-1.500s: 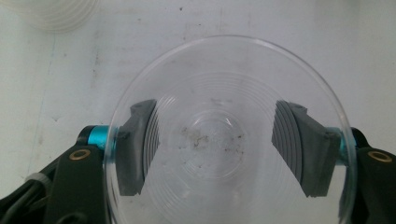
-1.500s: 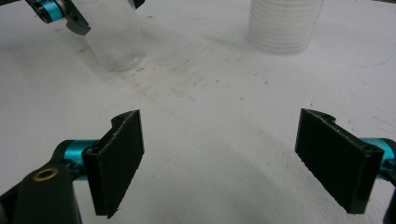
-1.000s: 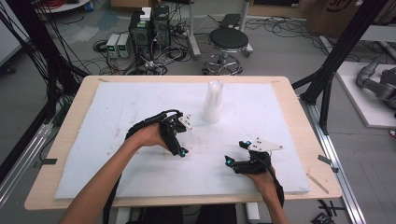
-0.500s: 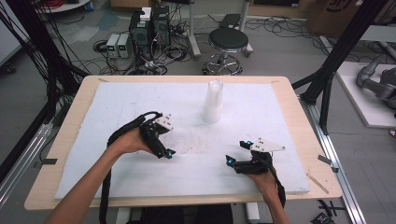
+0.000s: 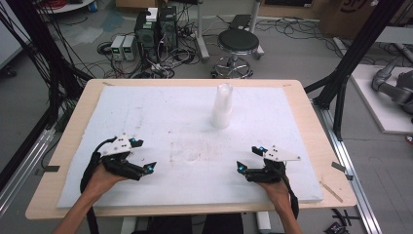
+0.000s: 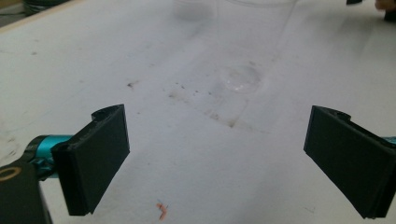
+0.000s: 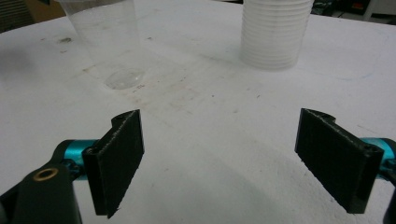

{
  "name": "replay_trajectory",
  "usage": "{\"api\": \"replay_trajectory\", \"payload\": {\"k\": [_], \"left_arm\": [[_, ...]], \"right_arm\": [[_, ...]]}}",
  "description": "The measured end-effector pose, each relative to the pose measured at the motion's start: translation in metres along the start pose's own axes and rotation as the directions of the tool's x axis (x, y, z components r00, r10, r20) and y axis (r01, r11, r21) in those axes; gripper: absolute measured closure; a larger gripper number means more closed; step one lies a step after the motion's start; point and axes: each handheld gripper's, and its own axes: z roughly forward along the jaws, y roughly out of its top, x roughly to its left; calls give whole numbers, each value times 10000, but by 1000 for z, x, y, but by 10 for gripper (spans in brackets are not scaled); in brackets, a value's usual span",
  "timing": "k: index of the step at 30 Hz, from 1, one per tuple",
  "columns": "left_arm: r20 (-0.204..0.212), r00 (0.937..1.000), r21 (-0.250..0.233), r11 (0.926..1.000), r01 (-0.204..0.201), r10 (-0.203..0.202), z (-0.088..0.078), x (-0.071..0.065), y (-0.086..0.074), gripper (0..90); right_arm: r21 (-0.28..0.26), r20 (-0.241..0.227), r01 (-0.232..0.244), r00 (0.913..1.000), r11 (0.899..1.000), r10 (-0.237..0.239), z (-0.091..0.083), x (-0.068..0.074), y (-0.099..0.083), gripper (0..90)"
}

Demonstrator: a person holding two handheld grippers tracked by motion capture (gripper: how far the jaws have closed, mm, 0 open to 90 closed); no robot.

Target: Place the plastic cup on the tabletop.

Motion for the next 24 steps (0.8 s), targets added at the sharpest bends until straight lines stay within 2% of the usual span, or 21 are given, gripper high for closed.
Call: {"api": "replay_trajectory", "payload": {"k": [3,5,8,9,11,13,14,19,20,22,24], "left_arm": [[-328,9994,-245,9996,136,-144,-6,0,-10,68],[-488,9975,-554,9973,476,-503,-10,1,-16,68],[-823,9943,-980,9934,594,-676,-13,1,-23,68],[-823,9943,-980,9934,594,-676,-13,1,-23,68],[-1036,9911,-1458,9869,685,-841,-13,0,-32,70],[-1091,9908,-1460,9872,636,-800,-13,0,-34,77],[-1106,9893,-1429,9866,788,-951,-13,1,-36,77],[-1298,9887,-1469,9876,556,-750,-12,-1,-41,77],[-1358,9878,-1602,9856,534,-756,-13,-1,-42,80],[-1412,9877,-1765,9834,414,-669,-15,-3,-43,92],[-1404,9885,-1678,9853,318,-559,-14,-4,-43,98]], "right_arm": [[-26,25,-61,10000,10000,61,-1,0,0,152],[-63,82,-2,10000,10000,2,-1,0,0,152],[-95,129,29,9999,10000,-28,-1,2,-1,152],[-150,144,71,9999,9999,-69,-1,2,-1,152],[-201,85,59,9999,9998,-58,-2,2,-1,152],[-272,96,55,9999,9996,-53,-3,2,-1,152],[-429,100,46,9999,9991,-41,-4,2,-2,152],[-605,151,-178,9997,9980,187,-6,0,-3,152],[-547,172,-361,9992,9979,371,-5,-1,-3,152],[-508,240,-378,9989,9980,390,-5,-2,-2,152],[-522,283,-325,9990,9981,340,-5,-1,-2,152]]}}
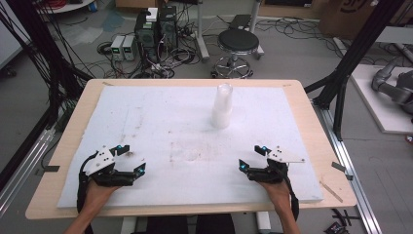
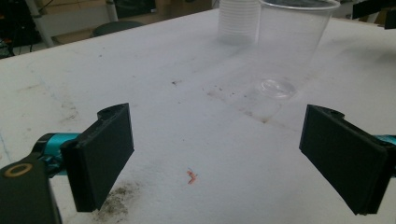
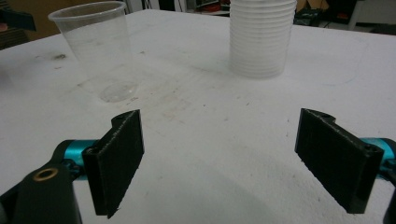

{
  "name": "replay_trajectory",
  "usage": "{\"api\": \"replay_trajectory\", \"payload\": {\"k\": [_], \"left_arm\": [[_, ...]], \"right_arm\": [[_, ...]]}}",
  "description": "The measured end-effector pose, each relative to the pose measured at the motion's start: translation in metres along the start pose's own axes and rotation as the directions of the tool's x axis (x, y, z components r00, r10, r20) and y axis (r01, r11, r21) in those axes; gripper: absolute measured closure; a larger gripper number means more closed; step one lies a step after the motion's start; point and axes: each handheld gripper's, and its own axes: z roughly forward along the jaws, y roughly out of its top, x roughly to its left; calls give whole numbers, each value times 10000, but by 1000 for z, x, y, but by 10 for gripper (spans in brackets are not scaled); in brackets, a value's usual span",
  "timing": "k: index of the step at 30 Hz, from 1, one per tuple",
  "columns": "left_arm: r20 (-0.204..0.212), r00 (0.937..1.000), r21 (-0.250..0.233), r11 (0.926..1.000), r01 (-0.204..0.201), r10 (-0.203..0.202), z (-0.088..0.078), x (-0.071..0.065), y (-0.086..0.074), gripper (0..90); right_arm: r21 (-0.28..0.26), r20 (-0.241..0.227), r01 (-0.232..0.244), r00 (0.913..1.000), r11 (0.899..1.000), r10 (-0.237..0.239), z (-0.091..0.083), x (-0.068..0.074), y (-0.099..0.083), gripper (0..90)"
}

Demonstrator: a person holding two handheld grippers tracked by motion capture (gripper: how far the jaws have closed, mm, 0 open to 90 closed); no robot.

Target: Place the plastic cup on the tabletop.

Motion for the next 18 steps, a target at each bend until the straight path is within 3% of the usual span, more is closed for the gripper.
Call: {"api": "replay_trajectory", "payload": {"k": [6,18], "left_arm": [[65,10000,-189,9998,-6,8,-2,0,-1,99],[26,9994,84,9994,342,-343,0,4,0,103]], "right_arm": [[4,131,159,9998,9999,-159,0,3,0,152],[-77,271,509,9984,9987,-506,0,6,-1,152]]}}
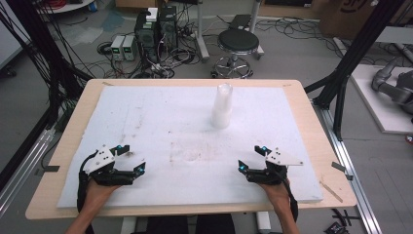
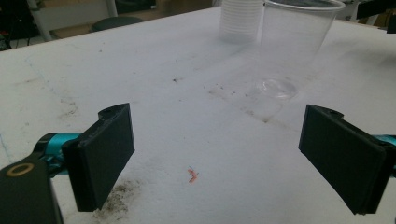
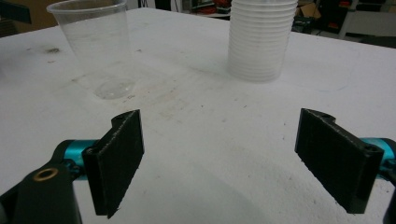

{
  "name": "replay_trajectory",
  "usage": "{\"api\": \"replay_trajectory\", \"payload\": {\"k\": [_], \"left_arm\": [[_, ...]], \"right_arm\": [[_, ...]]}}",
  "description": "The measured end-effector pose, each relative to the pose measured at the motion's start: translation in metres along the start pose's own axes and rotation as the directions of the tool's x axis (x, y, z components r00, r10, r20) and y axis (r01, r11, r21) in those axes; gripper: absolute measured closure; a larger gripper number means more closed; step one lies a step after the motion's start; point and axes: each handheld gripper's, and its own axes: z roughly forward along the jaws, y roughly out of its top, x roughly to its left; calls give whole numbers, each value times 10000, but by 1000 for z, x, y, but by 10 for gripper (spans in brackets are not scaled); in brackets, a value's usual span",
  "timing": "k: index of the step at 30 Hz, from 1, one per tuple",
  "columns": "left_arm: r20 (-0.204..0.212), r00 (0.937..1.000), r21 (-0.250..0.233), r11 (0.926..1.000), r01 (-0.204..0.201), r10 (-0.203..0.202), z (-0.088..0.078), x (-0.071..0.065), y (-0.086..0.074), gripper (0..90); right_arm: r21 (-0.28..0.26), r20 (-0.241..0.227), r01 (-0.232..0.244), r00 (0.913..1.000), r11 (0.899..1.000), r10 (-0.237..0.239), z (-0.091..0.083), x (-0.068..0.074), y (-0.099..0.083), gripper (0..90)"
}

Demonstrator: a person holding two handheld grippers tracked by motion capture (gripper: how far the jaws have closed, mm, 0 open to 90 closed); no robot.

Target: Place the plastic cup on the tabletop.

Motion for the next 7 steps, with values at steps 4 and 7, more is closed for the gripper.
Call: {"api": "replay_trajectory", "payload": {"k": [4,7], "left_arm": [[11,10000,44,10000,26,-26,0,1,0,103],[-62,9999,24,9999,110,-110,0,1,0,103]], "right_arm": [[-34,42,39,10000,10000,-39,0,0,0,152],[-30,43,-8,10000,10000,8,-1,0,0,152]]}}
